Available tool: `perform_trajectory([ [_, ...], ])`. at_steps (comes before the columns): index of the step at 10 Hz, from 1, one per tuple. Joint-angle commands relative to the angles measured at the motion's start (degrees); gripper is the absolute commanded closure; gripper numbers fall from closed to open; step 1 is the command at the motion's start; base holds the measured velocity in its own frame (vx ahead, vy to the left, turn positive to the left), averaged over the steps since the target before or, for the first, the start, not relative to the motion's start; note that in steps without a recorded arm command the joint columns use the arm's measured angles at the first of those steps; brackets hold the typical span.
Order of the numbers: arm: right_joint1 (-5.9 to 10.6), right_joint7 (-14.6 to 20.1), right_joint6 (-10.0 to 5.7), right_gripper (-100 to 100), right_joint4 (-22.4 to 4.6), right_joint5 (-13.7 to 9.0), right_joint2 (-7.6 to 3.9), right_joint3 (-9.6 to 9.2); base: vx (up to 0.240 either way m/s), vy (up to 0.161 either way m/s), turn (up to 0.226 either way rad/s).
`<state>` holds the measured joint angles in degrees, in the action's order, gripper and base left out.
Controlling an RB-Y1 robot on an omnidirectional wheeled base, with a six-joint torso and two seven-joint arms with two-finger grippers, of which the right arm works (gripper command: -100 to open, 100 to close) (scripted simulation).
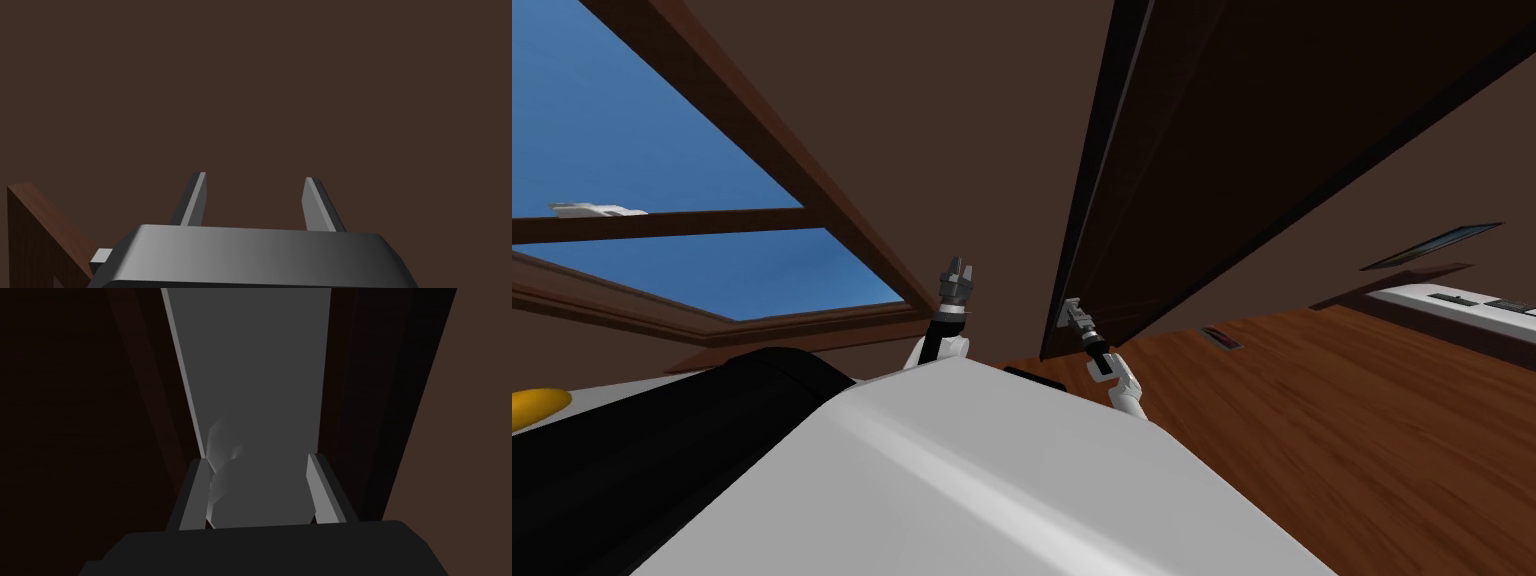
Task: Pull the door open
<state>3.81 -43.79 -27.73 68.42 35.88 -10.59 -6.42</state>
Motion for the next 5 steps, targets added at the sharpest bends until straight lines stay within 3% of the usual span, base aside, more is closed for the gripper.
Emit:
perform_trajectory([
  [1, 0.08, 0.0, -0.08, 100, 0.1, 0.0, 0.03, 0.04, 0.0, 0.0, 0.0],
  [5, 0.65, 5.4, 0.03, 100, -0.9, -3.4, -0.24, -0.14, -0.077, -0.053, 0.121],
])
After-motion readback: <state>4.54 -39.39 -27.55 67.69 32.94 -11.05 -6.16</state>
